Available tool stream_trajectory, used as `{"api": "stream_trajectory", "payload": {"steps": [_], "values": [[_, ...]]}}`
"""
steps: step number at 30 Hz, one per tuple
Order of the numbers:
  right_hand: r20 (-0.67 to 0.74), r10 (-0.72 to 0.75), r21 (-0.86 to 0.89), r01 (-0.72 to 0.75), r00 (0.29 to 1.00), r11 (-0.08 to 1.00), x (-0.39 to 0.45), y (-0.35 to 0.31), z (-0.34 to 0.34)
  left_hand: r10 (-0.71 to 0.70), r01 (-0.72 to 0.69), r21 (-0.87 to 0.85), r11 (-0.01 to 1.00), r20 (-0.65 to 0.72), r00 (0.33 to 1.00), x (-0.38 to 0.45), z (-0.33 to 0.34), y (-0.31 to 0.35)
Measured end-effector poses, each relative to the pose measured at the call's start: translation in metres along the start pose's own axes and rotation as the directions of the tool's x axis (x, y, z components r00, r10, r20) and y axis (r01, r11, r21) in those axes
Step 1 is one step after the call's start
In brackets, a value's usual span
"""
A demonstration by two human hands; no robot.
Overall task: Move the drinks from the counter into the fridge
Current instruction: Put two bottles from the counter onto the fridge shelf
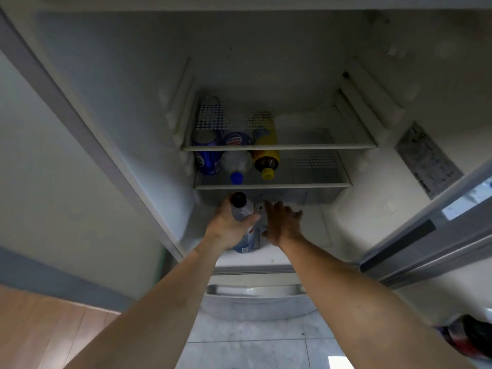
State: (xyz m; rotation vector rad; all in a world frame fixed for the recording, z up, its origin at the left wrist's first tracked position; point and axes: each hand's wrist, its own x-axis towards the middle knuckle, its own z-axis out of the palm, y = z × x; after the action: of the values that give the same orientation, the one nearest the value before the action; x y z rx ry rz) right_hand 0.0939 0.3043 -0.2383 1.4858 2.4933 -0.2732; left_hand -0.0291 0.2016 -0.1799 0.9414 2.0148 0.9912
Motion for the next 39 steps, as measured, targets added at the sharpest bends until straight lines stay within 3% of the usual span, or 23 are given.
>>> {"api": "stream_trajectory", "payload": {"steps": [3, 6, 10, 11, 13, 15, 18, 20, 22, 25, 28, 30, 32, 34, 37, 39], "values": [[0.050, 0.083, 0.041, -0.085, 0.995, 0.995, -0.002, 0.003, -0.001, 0.013, -0.013, 0.017, 1.000, -0.025, 1.000, -0.002, 0.007, 0.002], [0.007, 0.148, 0.145, -0.147, 0.989, 0.978, -0.015, 0.014, 0.006, 0.022, -0.021, 0.008, 1.000, -0.043, 0.999, -0.003, 0.008, 0.001], [-0.129, 0.213, 0.465, -0.131, 0.968, 0.876, -0.031, 0.040, 0.018, 0.027, -0.027, -0.002, 1.000, -0.028, 0.999, -0.001, 0.008, 0.000], [-0.134, 0.249, 0.616, -0.116, 0.959, 0.779, -0.035, 0.046, 0.018, 0.029, -0.029, 0.008, 1.000, -0.034, 0.999, -0.001, 0.009, -0.001], [-0.123, 0.341, 0.878, -0.058, 0.932, 0.476, -0.042, 0.055, 0.013, 0.040, -0.039, 0.033, 0.999, -0.061, 0.997, 0.000, 0.012, -0.002], [-0.095, 0.423, 0.971, -0.010, 0.901, 0.238, -0.048, 0.063, 0.005, 0.047, -0.044, 0.040, 0.998, -0.081, 0.996, 0.000, 0.014, -0.003], [-0.003, 0.463, 1.000, -0.003, 0.886, 0.013, -0.052, 0.075, -0.007, 0.036, -0.035, 0.022, 0.999, -0.068, 0.997, 0.002, 0.014, -0.004], [0.045, 0.461, 0.998, -0.019, 0.886, -0.061, -0.054, 0.080, -0.014, 0.039, -0.038, 0.018, 0.999, -0.069, 0.997, 0.001, 0.014, -0.005], [0.035, 0.478, 0.999, -0.025, 0.878, -0.028, -0.056, 0.079, -0.024, 0.040, -0.039, 0.012, 0.999, -0.078, 0.996, 0.000, 0.014, -0.006], [-0.161, 0.460, 0.981, 0.089, 0.873, 0.175, -0.055, 0.072, -0.041, 0.042, -0.042, 0.000, 0.999, -0.076, 0.996, 0.001, 0.013, -0.005], [-0.385, 0.370, 0.842, 0.157, 0.846, 0.516, -0.055, 0.068, -0.060, 0.061, -0.061, -0.007, 0.998, -0.051, 0.997, 0.004, 0.011, -0.002], [-0.480, 0.189, 0.585, 0.152, 0.857, 0.797, -0.053, 0.070, -0.073, 0.075, -0.075, 0.000, 0.997, -0.028, 0.997, 0.006, 0.011, 0.001], [-0.440, 0.054, 0.328, 0.105, 0.896, 0.939, -0.053, 0.074, -0.086, 0.087, -0.086, 0.044, 0.995, -0.011, 0.996, 0.009, 0.007, 0.005], [-0.355, 0.052, 0.161, 0.007, 0.933, 0.987, -0.054, 0.078, -0.097, 0.104, -0.106, 0.130, 0.986, 0.019, 0.994, 0.010, -0.001, 0.011], [-0.167, 0.198, 0.113, -0.181, 0.966, 0.977, -0.061, 0.088, -0.107, 0.106, -0.122, 0.304, 0.945, 0.066, 0.992, 0.005, -0.014, 0.022], [0.041, 0.302, 0.196, -0.304, 0.952, 0.932, -0.070, 0.093, -0.111, 0.061, -0.089, 0.425, 0.901, 0.079, 0.995, -0.006, -0.021, 0.026]]}}
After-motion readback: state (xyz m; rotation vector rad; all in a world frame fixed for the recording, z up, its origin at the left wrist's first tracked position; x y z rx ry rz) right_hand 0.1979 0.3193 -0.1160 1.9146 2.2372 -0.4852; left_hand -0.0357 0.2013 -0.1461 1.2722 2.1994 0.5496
